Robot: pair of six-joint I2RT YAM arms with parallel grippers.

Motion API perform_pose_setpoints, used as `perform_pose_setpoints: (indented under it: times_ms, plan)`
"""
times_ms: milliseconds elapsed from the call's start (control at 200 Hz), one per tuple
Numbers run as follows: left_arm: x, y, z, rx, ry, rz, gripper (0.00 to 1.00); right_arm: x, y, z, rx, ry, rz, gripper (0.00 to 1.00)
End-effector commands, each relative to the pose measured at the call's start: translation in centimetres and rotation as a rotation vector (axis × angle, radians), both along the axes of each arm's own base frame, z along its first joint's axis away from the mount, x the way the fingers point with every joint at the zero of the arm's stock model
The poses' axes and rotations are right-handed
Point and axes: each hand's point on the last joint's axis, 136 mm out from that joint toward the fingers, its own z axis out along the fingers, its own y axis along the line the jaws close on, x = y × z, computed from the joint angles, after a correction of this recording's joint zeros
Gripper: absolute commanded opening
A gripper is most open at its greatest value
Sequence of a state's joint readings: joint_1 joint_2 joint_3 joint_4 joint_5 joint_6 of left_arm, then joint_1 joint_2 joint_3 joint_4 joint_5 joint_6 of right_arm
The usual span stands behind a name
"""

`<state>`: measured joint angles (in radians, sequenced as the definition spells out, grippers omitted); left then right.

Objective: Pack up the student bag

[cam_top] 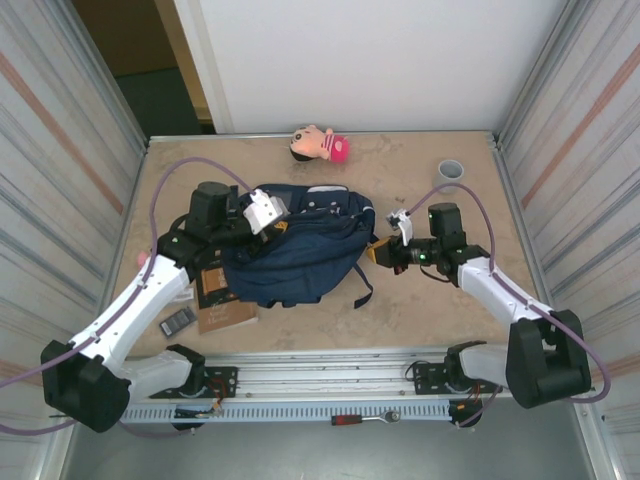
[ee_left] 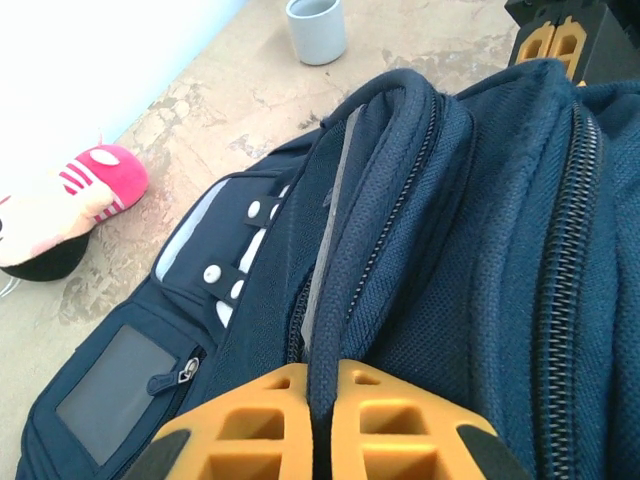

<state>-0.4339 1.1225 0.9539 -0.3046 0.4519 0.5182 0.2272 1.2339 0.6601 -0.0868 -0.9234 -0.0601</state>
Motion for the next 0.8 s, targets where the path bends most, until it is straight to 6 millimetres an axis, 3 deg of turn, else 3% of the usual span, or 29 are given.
perform_pose_setpoints:
  times_ms: [0,175,376,641,792]
  plan:
    - [1.0,0.3,2.4,-0.055,-0.086,0.042,0.00,-0.5,0.5,1.4,0.086,0.074,0.064,0.00]
    - [1.9,1.1,2.6,-0.054,-0.089,0.127,0.00,0.2,0.4,1.7,0.074,0.113,0.035,0.00]
    - [3.6,1.4,1.5,0.021,-0.105,0.315,0.00,-1.4,2.3,3.3,0.026,0.127,0.061,0.00]
    - [4.5,-2.3,-0.4,0.080,-0.102,0.439,0.00,-2.9,2.9,4.3,-0.005,0.345,-0.021,0.00]
    - [4.1,-6.0,-1.4,-0.012,-0.045,0.461,0.00,-4.2,2.7,4.5,-0.031,0.554,-0.051,0.00]
